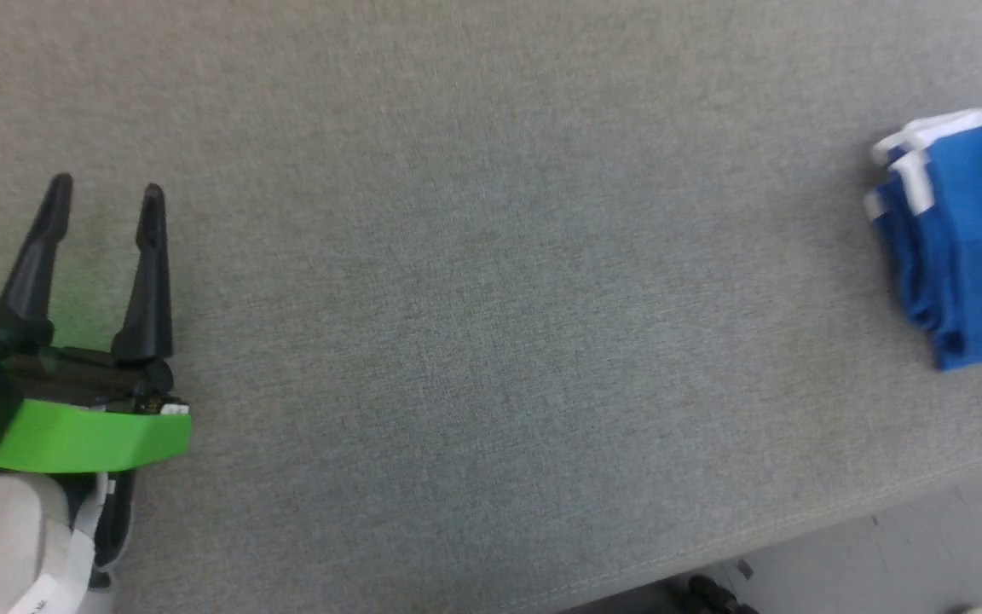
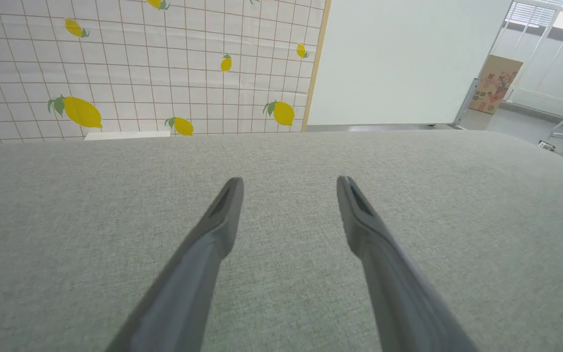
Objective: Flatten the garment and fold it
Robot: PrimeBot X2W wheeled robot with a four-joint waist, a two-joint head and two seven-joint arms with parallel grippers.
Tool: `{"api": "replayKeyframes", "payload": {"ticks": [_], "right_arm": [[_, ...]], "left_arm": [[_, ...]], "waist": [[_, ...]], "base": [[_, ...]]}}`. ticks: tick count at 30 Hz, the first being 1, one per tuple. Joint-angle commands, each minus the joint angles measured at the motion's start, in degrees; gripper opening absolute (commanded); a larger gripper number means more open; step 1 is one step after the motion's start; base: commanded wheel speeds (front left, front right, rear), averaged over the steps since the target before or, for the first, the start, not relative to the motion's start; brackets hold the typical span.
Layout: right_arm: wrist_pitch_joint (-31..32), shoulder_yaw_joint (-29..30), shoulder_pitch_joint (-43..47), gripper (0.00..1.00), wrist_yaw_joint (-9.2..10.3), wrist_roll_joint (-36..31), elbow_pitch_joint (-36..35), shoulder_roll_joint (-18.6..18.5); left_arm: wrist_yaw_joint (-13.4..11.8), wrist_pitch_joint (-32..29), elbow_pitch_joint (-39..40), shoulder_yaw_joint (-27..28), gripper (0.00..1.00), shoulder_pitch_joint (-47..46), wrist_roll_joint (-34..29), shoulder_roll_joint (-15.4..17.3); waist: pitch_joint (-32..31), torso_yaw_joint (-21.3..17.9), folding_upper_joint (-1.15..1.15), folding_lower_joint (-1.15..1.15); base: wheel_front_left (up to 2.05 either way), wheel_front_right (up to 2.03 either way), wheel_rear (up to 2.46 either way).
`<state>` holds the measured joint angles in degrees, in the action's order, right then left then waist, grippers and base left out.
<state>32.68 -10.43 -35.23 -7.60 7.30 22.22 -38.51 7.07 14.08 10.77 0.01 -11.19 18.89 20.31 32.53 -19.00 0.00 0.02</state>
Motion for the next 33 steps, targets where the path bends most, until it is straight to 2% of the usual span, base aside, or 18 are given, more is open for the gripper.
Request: {"api": "replayKeyframes", "payload": {"ticks": [1, 7, 8, 9, 10, 14, 20, 27, 31, 33], "right_arm": [[-0.72, 2.26, -1.12, 0.0, 0.11, -0.94, 0.85, -0.03], [-1.91, 11.62, -1.99, 0.0, 0.11, -5.02, 3.1, 0.58], [-2.1, 12.97, -2.01, 0.03, 0.11, -5.61, 3.22, 0.88], [-2.31, 14.78, -2.06, 0.79, 0.11, -6.13, 3.42, 1.38], [-2.82, 15.72, -1.99, 1.0, 0.11, -6.78, 3.31, 1.58], [-4.4, 18.64, -2.13, 1.0, 0.11, -8.43, 3.13, 2.0], [-8.96, 22.84, -5.03, 1.0, 0.11, -7.46, 2.61, 3.69], [-14.22, 22.02, -9.58, 1.0, 0.11, -7.25, -0.04, 5.77], [-19.84, 21.05, -12.22, 1.0, 0.11, -5.66, -2.55, 10.64], [-22.35, 21.11, -13.13, 1.0, 0.11, -4.73, -3.97, 14.82]], "left_arm": [[0.1, -0.36, 0.91, 0.5, 1.0, -0.44, -0.61, 0.98], [-0.4, -1.02, 3.23, 1.83, 1.0, 0.42, -0.36, 2.25], [-0.45, -1.07, 3.41, 1.92, 1.0, 0.56, -0.32, 2.35], [-0.5, -1.09, 3.54, 2.0, 1.0, 0.72, -0.25, 2.44], [-0.58, -1.08, 3.61, 2.06, 1.0, 0.82, -0.2, 2.45], [-0.81, -0.81, 3.14, 1.99, 1.0, 1.04, 0.11, 2.05], [-1.21, 0.17, 1.36, 1.85, 1.0, 0.86, 0.37, 0.28], [-1.92, 0.77, -1.59, 2.86, 1.0, 2.08, 0.64, -2.37], [-2.93, 0.87, -3.44, 3.93, 1.0, 3.08, 0.51, -4.28], [-3.35, 0.89, -3.9, 4.6, 1.0, 3.37, 0.47, -5.34]], "waist": [[4.84, -0.99, 0.0, -0.02], [5.88, -0.36, 0.0, -0.02], [5.9, -0.23, 0.0, -0.02], [5.87, -0.07, 0.0, -0.02], [5.78, 0.1, 0.0, -0.02], [4.74, 0.68, 0.0, -0.02], [0.76, 1.67, 0.0, -0.02], [-6.63, 2.72, 0.0, -0.02], [-11.58, 3.7, 0.0, -0.02], [-13.76, 4.41, 0.0, -0.02]], "base": [[0.0, 0.0, 0.0], [0.0, 0.0, 0.0], [0.0, 0.0, 0.0], [0.0, 0.0, 0.0], [0.0, 0.0, 0.0], [0.0, 0.0, 0.0], [0.0, 0.0, 0.0], [0.0, 0.0, 0.0], [0.0, 0.0, 0.0], [0.0, 0.0, 0.0]]}}
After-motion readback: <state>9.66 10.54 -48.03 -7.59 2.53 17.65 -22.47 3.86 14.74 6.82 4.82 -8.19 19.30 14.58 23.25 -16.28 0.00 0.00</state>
